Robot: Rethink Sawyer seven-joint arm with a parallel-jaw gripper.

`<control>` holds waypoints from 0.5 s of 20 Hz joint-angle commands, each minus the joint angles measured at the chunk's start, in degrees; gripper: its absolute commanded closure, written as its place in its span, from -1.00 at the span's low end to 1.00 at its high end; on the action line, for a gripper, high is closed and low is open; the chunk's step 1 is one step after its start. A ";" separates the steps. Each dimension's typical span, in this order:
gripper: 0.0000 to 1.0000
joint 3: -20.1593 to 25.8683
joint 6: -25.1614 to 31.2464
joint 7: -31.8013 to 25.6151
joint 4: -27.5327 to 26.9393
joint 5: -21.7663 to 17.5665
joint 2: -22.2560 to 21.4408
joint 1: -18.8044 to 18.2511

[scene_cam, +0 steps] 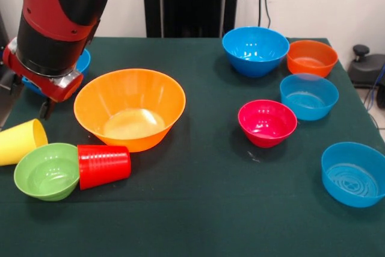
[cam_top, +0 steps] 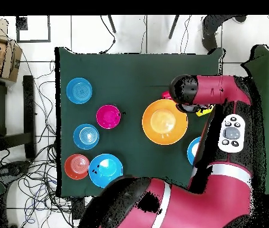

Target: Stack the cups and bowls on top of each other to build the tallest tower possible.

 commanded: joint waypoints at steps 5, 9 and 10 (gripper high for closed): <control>-1.00 2.58 -6.34 -2.90 4.92 -1.46 -1.10 -1.50; -1.00 2.04 -7.34 -2.24 3.81 -1.92 0.39 -1.07; -1.00 1.95 -7.32 -2.19 3.52 -1.89 0.58 -0.98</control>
